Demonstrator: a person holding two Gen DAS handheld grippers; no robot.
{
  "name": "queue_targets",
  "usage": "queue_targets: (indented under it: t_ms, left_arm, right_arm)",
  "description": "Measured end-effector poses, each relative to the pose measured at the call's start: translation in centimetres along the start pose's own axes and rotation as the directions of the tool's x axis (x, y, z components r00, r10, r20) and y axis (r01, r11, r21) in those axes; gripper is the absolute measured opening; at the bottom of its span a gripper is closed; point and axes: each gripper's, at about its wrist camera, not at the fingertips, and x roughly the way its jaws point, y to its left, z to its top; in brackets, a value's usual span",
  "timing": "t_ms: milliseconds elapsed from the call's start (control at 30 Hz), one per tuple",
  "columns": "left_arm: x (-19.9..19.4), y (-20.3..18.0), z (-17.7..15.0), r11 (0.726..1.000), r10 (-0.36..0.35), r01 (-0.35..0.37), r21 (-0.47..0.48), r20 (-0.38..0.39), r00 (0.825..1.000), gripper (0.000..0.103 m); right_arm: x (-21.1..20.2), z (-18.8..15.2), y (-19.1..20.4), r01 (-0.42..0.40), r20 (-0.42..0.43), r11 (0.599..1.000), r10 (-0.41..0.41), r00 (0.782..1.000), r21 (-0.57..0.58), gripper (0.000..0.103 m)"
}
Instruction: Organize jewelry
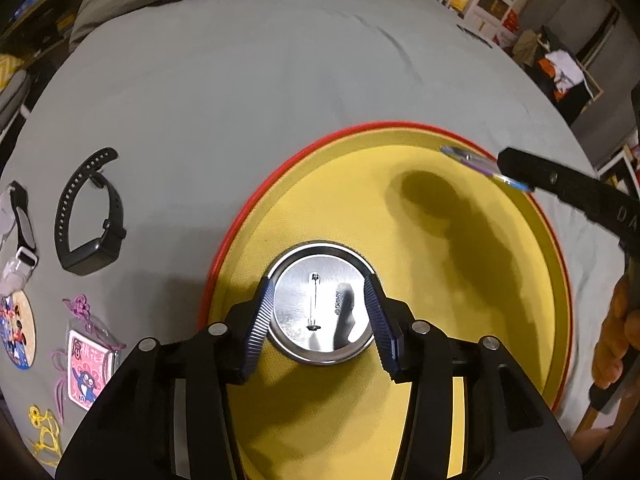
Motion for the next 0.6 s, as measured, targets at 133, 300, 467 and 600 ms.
queue_targets:
  t_ms: [133,300,467,600]
  left_arm:
    - [0.6,-1.9,0.0,0.988,0.105,-0.104,0.113,-0.005,0.994,0.038]
    - [0.9,-3.0,0.1,0.976,0.138,-0.137,0.171,0.006,0.99,0.014]
    - [1.1,-3.3,0.0,0.971,0.145,-0.144,0.191,0.012,0.989,0.01]
    - [1.0,-3.3,0.1,0.976,0.133,-0.133,0.174,0.014,0.991,0.0]
  right_arm:
    - [0.0,0.1,-0.2,-0.001,-0.001,1.0,0.001,1.0,0.005,0.006]
    - [0.0,0.1,-0.2,-0.002,0.002,1.0,0.002,1.0,0.012,0.006]
    - [-0.1,0.0,-0.3,-0.001,0.005,1.0,0.001,1.0,0.016,0.006]
    - [-0.2,0.0,-0.3,-0.002,0.007,1.0,0.002,1.0,0.017,0.006]
